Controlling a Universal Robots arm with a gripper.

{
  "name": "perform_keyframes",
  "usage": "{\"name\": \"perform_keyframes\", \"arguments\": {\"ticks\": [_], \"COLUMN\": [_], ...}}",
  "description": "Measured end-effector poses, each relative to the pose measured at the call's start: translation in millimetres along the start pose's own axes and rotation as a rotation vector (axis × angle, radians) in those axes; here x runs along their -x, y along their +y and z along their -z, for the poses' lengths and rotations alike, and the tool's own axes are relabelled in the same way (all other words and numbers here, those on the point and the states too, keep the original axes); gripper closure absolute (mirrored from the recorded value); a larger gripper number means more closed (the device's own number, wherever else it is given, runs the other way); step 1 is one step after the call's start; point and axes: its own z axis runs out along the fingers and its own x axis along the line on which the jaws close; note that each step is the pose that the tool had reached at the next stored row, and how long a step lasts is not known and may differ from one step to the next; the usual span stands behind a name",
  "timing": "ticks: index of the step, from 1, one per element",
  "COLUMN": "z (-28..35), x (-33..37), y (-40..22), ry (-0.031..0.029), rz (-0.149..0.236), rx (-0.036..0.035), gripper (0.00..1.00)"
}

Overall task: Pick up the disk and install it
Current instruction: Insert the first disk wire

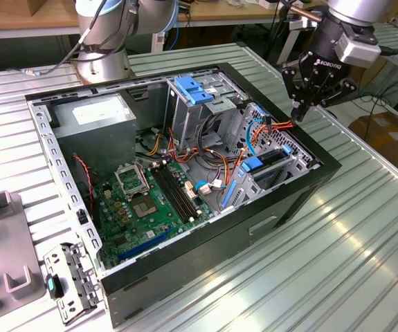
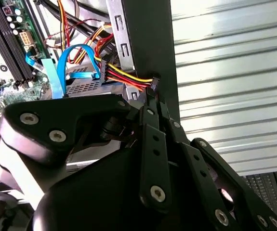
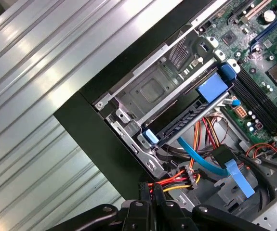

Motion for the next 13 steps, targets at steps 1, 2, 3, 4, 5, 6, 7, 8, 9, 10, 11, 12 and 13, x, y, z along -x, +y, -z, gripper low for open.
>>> {"name": "perform_keyframes", "arguments": {"ticks": [1, 2, 3, 4, 5, 6, 7, 8, 9, 10, 11, 12, 13], "z": [-0.6, -1.8, -3.0, -4.6, -6.0, -7.3, -7.7, -8.1, -8.4, -9.1, -9.7, -11.3, -12.9], "x": [0.1, 0.1, 0.2, 0.2, 0.3, 0.4, 0.4, 0.4, 0.3, 0.4, 0.4, 0.5, 0.6], "y": [-0.2, -0.3, -0.4, -0.4, -0.4, -0.4, -0.5, -0.5, -0.5, -0.5, -0.5, -0.6, -0.6], "ry": [0.0005, 0.0012, 0.0017, 0.0024, 0.0027, 0.0044, 0.0070, 0.0083, 0.0089, 0.0092, 0.0093, 0.0097, 0.0103], "rz": [0.011, 0.016, 0.016, 0.017, 0.017, 0.018, 0.018, 0.019, 0.020, 0.022, 0.023, 0.025, 0.028], "rx": [-0.0005, -0.0010, -0.0015, -0.0020, -0.0024, -0.0036, -0.0051, -0.0060, -0.0066, -0.0070, -0.0072, -0.0076, -0.0080], "gripper": [0.82, 0.81, 0.81, 0.75, 0.75, 0.75, 0.75, 0.75, 0.74, 0.67, 0.67, 0.67, 0.67]}}
